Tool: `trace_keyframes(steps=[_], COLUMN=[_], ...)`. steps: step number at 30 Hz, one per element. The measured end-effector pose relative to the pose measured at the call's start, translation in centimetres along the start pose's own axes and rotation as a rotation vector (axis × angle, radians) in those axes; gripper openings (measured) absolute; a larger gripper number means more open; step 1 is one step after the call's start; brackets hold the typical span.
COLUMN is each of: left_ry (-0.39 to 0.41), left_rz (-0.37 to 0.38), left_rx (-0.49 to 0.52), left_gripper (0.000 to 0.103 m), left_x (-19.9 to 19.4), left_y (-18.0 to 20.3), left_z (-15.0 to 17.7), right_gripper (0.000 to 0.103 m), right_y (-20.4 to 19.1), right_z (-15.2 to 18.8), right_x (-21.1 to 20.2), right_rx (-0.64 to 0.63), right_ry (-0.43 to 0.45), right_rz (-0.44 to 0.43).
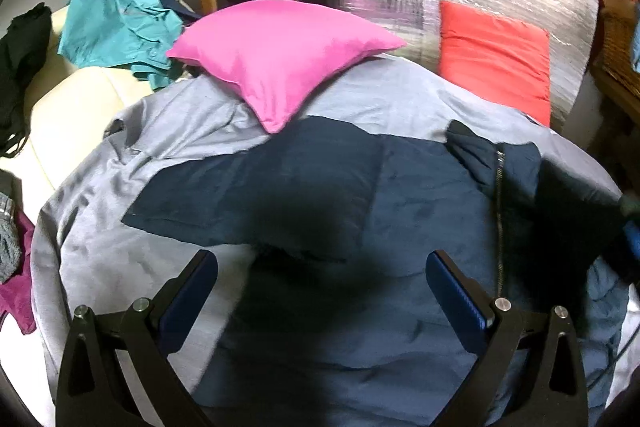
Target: Fold large clothes
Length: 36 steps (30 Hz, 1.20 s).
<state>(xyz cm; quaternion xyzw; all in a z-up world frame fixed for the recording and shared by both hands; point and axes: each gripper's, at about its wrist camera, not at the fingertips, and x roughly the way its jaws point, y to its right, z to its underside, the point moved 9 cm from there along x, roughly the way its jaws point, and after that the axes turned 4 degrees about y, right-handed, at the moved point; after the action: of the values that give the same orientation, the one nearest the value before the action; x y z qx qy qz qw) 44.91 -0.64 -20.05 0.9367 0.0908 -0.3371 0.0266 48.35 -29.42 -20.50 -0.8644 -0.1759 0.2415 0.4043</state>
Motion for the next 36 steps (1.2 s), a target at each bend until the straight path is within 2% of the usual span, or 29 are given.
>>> trace_keyframes(steps=[2,3,6,7,9,13,17,20,21,24,29,30,31,34,36], left_ry=[0.003,0.001,-0.014,-0.02,-0.025,0.002,0.048,0.07,0.083,0.125,0.234,0.239,0.239,0.195,0.154], left_rz=[-0.013,-0.017,-0.01,-0.004,0.012,0.054,0.113,0.166,0.19,0.227,0.211,0.205,0.193,0.168,0.19], left_rx=[-0.008,-0.014,-0.027,-0.028,-0.021,0.041,0.158,0.226,0.256,0.321,0.452,0.469,0.489,0.521,0.522], left_gripper=[0.103,0.103,0.103,0.103,0.103,0.103,0.103,0.103,0.103,0.103,0.103,0.103,0.103,0.102,0.085], left_x=[0.2,0.4,0.8,1.0,1.0,0.3,-0.8,-1.5,-1.8,-2.6,-3.4,-3.2,-2.8,-0.8,0.1], left_y=[-1.0,-1.5,-2.1,-2.0,-1.5,0.9,5.1,8.1,9.5,12.3,16.0,16.4,16.9,17.7,18.1], left_z=[-0.2,-0.3,-0.2,-0.2,0.0,0.2,0.7,1.2,1.4,1.6,1.7,1.9,2.0,2.7,3.2], right_gripper=[0.02,0.028,0.061,0.065,0.066,0.067,0.068,0.068,0.068,0.068,0.067,0.06,0.052,0.041,0.041], right_y=[0.1,0.3,1.4,1.4,1.2,2.0,7.1,11.6,13.3,16.0,19.3,19.6,20.0,21.0,21.2], right_z=[2.5,3.5,4.1,4.1,3.8,1.4,-2.0,-3.4,-3.6,-3.8,-3.8,-3.9,-3.7,-2.7,-2.5], right_x=[1.4,1.8,1.8,1.1,-0.2,-5.5,-10.6,-11.9,-12.0,-11.6,-10.2,-9.8,-9.2,-8.2,-8.0], right_rx=[0.04,0.062,0.102,0.111,0.1,0.107,0.158,0.214,0.249,0.312,0.34,0.343,0.355,0.373,0.379], right_ry=[-0.078,-0.113,-0.161,-0.167,-0.148,-0.06,0.102,0.165,0.165,0.156,0.117,0.109,0.092,0.054,0.048], right_rz=[0.001,0.006,0.02,0.008,0.003,0.013,0.149,0.264,0.295,0.306,0.367,0.378,0.372,0.406,0.413])
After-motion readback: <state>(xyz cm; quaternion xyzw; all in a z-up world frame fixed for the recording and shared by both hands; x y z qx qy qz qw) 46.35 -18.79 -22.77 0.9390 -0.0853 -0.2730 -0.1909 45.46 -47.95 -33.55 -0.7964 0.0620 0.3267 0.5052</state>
